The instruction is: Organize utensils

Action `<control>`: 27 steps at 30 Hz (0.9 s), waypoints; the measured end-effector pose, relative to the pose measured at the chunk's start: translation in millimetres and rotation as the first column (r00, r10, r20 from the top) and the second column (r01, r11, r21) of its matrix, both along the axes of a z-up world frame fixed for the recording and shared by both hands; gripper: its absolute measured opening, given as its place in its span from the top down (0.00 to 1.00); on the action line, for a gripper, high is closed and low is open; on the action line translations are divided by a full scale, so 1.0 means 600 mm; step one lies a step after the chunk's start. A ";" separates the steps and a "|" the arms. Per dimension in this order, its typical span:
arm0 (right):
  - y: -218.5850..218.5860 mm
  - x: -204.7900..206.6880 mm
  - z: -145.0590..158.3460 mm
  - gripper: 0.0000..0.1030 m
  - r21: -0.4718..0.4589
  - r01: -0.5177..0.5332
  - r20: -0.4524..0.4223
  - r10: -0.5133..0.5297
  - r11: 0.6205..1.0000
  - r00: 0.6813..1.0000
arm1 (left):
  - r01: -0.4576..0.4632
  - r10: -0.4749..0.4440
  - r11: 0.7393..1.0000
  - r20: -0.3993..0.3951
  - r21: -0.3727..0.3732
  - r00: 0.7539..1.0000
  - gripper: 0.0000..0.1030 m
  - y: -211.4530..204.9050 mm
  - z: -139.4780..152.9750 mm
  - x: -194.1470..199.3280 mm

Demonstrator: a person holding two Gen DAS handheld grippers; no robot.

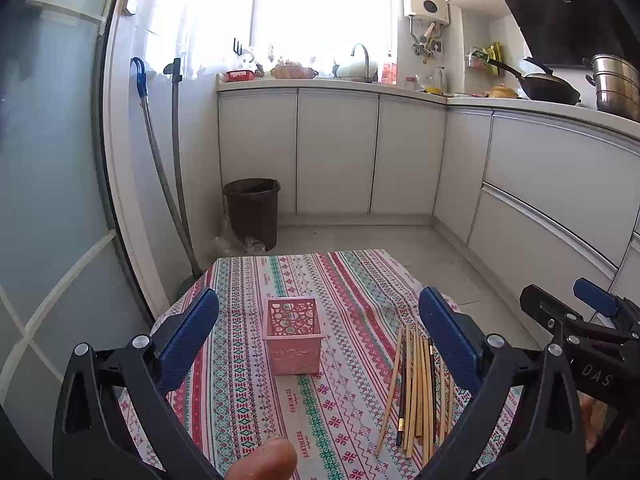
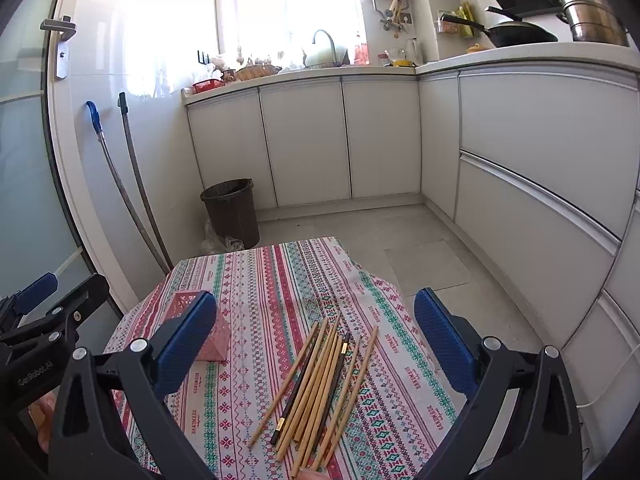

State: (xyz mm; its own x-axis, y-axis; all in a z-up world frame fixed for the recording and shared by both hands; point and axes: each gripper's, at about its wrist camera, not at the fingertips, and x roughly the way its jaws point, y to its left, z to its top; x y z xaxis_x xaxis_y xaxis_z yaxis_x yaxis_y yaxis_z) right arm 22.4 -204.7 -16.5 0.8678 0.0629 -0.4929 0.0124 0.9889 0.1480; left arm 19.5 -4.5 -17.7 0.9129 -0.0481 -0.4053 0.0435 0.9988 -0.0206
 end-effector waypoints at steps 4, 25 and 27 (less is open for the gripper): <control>0.001 0.001 -0.003 0.06 -0.001 -0.002 -0.003 0.002 1.000 1.000 | -0.002 0.002 1.000 -0.004 0.000 1.000 0.07 -0.001 -0.002 0.001; -0.002 0.007 -0.011 0.06 0.008 -0.002 -0.022 0.002 1.000 1.000 | -0.007 0.007 1.000 -0.014 0.000 1.000 0.07 0.004 -0.010 0.004; -0.001 0.007 -0.010 0.06 0.009 -0.002 -0.022 0.002 1.000 1.000 | -0.008 0.008 1.000 -0.015 -0.001 1.000 0.07 0.004 -0.011 0.003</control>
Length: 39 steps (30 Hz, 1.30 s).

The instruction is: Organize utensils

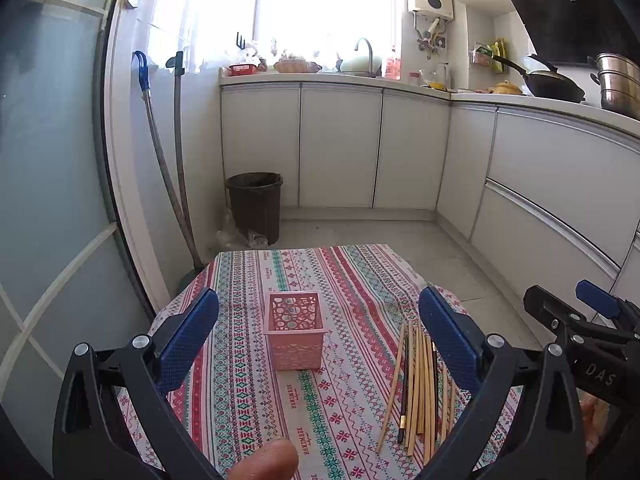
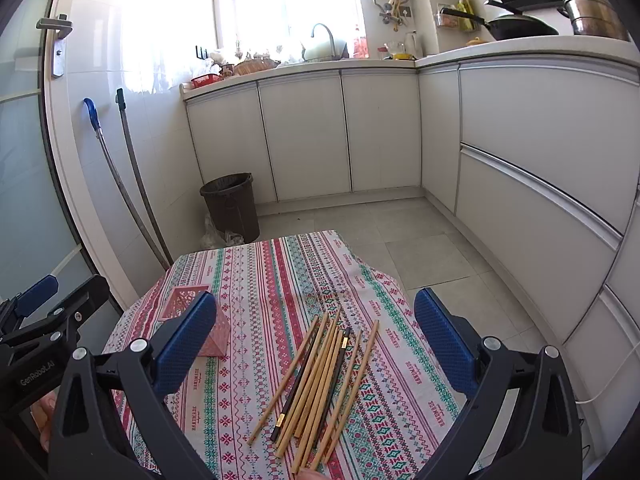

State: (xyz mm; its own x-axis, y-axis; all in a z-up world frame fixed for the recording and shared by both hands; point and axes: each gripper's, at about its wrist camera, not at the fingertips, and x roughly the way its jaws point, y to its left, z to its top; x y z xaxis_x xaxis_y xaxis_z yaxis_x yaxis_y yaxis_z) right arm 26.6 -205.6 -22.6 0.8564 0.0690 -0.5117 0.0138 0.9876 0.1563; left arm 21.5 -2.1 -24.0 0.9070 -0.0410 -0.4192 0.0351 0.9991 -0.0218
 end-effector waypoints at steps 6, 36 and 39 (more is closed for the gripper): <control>0.000 0.000 0.000 0.06 0.001 0.000 -0.002 0.000 1.000 1.000 | -0.003 0.003 1.000 -0.004 0.003 1.000 0.07 -0.003 -0.005 -0.002; -0.001 0.003 0.001 0.06 0.003 -0.003 -0.011 0.003 1.000 1.000 | -0.006 0.006 1.000 -0.024 0.000 1.000 0.07 0.000 -0.002 0.005; -0.001 0.003 0.001 0.06 0.002 -0.003 -0.012 0.003 1.000 1.000 | -0.006 0.006 1.000 -0.024 0.000 1.000 0.07 0.001 -0.003 0.006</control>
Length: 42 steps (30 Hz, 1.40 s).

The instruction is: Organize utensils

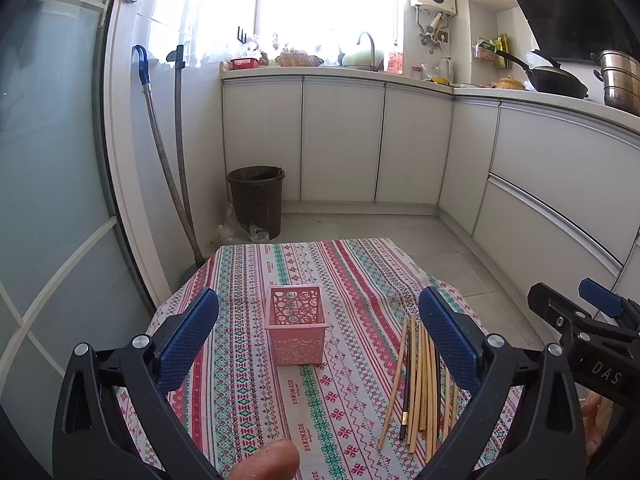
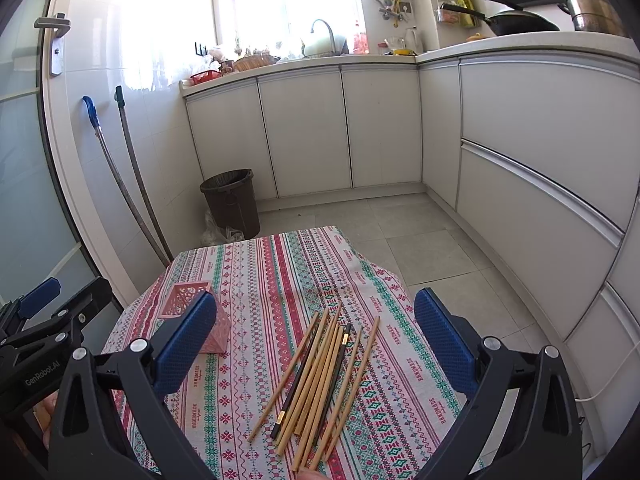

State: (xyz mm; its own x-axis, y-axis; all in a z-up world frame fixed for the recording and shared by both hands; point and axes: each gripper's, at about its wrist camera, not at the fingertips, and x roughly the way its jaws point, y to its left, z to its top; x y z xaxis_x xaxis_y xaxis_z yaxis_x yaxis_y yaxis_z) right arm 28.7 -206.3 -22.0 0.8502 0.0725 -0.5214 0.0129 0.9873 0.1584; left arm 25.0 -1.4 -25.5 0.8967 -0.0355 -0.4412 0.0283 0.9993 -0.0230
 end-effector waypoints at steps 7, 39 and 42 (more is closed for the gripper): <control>-0.016 0.000 0.000 0.06 0.040 0.031 0.002 -0.031 0.999 1.000 | 0.004 -0.005 1.000 -0.018 -0.005 1.000 0.07 -0.001 -0.004 0.004; -0.272 0.138 -0.190 0.06 0.768 0.346 -0.493 0.151 0.540 0.857 | 0.134 -0.084 0.991 -0.822 -0.009 0.564 0.50 -0.220 -0.276 0.447; -0.270 0.154 -0.204 0.06 0.734 0.378 -0.530 0.127 0.565 0.839 | 0.140 -0.097 0.990 -0.830 -0.023 0.549 0.53 -0.222 -0.289 0.455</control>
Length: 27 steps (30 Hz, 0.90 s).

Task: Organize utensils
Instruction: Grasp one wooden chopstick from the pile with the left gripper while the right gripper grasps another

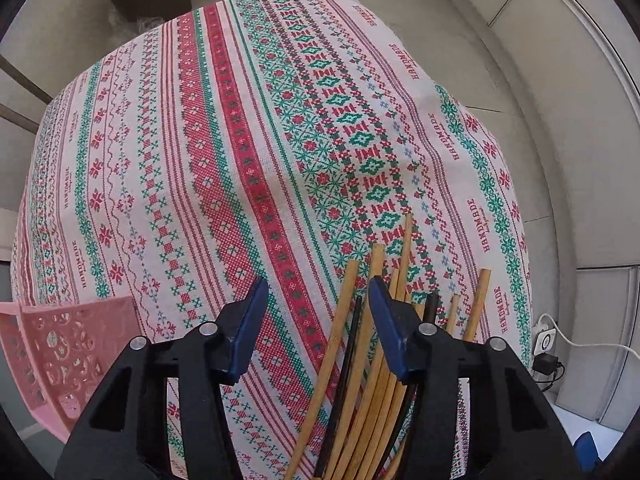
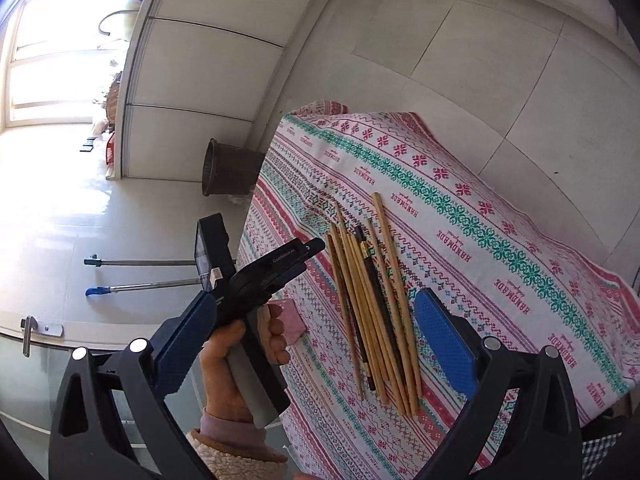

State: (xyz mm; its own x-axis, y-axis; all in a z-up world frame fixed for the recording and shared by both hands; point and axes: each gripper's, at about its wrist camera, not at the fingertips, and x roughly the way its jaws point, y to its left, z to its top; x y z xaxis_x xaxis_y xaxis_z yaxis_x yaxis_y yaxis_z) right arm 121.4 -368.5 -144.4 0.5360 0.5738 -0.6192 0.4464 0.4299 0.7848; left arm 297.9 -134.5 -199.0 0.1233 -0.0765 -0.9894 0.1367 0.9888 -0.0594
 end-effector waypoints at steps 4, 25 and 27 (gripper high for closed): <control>0.004 0.024 -0.012 0.06 -0.100 0.015 -0.046 -0.020 0.995 0.999 | 0.007 -0.006 1.000 -0.011 0.011 1.000 0.65 -0.005 -0.029 0.010; 0.100 0.183 -0.130 0.56 -0.452 -0.209 -0.255 0.099 0.867 0.962 | 0.189 -0.167 0.982 0.399 -0.016 0.901 0.94 0.100 0.159 -0.254; 0.119 0.194 -0.141 0.61 -0.502 -0.257 -0.278 0.127 0.826 0.952 | 0.186 -0.155 0.982 0.429 -0.032 0.890 0.94 0.121 0.175 -0.280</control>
State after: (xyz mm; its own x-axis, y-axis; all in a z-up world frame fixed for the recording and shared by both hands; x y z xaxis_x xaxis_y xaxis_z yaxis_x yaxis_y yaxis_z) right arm 238.0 -297.2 -229.2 0.2599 0.2021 -0.9442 0.4453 0.8426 0.3029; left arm 130.1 -62.1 -93.7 0.5070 -0.2015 -0.8380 0.3308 0.9433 -0.0267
